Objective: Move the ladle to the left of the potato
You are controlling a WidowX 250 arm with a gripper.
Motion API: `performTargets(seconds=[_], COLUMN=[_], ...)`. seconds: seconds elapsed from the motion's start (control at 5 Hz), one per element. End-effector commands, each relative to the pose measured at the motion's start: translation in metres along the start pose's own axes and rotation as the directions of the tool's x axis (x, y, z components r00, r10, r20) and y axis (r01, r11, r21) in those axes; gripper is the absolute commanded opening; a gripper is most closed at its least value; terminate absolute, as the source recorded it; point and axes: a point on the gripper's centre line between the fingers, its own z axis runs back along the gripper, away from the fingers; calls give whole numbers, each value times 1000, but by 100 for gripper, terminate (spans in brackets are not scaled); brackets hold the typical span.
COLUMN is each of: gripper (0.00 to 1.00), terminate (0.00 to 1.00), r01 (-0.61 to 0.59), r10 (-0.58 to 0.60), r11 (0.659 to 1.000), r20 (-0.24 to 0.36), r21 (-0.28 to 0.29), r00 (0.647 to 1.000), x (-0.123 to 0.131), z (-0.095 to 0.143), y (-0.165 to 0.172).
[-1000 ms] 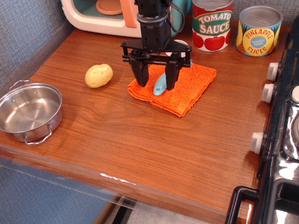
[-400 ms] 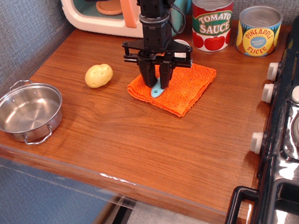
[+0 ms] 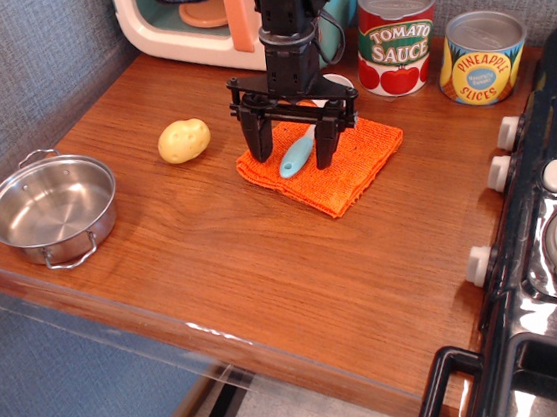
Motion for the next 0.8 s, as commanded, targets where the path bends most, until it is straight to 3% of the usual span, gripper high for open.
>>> performTargets(seconds=[0.0,0.2,0.6], gripper=[100,0,0], terminate=[0,0,0], r01=[-4,-4,1], r10=[4,4,-1], r11=[1000,1000,1000], r20=[37,36,36], r21=[5,6,8], r00=[999,999,999], x=[6,6,5], z=[12,10,10], y=[2,1,1])
